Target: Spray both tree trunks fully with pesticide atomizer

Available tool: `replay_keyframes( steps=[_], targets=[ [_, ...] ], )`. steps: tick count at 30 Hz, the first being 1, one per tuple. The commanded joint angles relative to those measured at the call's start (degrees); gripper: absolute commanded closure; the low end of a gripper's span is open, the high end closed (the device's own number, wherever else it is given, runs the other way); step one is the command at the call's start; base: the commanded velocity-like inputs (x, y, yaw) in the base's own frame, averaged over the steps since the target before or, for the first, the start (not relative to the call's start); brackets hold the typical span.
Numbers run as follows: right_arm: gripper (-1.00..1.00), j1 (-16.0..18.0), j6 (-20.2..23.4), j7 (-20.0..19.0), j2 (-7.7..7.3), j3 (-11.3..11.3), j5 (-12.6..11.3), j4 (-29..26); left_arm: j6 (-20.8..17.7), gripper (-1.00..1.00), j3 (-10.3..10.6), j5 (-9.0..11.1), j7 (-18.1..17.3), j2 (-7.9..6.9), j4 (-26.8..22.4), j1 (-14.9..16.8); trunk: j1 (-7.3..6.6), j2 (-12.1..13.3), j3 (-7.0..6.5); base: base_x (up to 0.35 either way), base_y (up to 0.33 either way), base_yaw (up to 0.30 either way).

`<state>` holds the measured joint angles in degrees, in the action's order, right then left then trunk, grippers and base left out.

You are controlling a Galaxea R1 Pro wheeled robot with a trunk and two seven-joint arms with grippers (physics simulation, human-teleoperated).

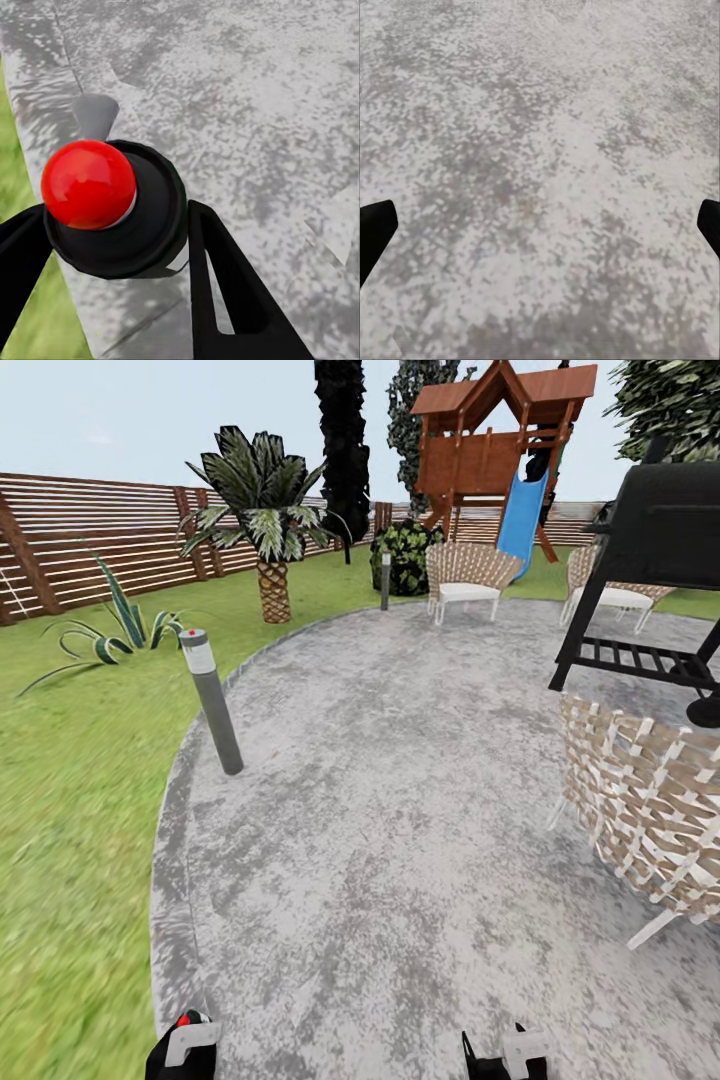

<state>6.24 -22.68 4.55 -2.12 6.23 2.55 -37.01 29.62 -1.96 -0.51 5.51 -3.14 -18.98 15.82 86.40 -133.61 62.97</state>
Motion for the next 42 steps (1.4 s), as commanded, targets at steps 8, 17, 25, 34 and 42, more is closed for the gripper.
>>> replay_keyframes(
  steps=[8, 17, 25, 34, 42],
  targets=[
    [-1.00, 0.00, 0.00, 0.02, 0.08, 0.04, -0.04, 0.66, 0.00, 1.00, 0.01, 0.15, 0.03, -0.03, 0.05, 0.00, 0.00, 0.00, 0.00, 0.333, 0.071, 0.000],
    [-1.00, 0.00, -0.08, 0.02, 0.09, 0.01, -0.09, 0.87, 0.00, 1.00, 0.11, 0.16, -0.05, -0.03, 0.08, 0.00, 0.00, 0.00, 0.00, 0.337, 0.005, 0.000],
    [-1.00, 0.00, 0.00, -0.02, 0.09, -0.06, -0.11, 0.88, 0.00, 1.00, 0.05, 0.05, -0.14, -0.03, 0.02, 0.00, 0.00, 0.00, 0.00, 0.338, 0.000, 0.000],
    [-1.00, 0.00, 0.01, -0.14, 0.09, -0.02, -0.09, 0.88, -0.01, 1.00, 0.03, 0.17, -0.16, -0.11, -0.01, 0.00, 0.00, 0.00, 0.00, 0.338, 0.000, 0.000],
    [-1.00, 0.00, 0.01, -0.15, 0.09, -0.01, -0.09, 0.88, 0.00, 1.00, 0.03, 0.16, -0.15, -0.12, -0.01, 0.00, 0.00, 0.00, 0.00, 0.338, 0.000, 0.000]
  ],
)
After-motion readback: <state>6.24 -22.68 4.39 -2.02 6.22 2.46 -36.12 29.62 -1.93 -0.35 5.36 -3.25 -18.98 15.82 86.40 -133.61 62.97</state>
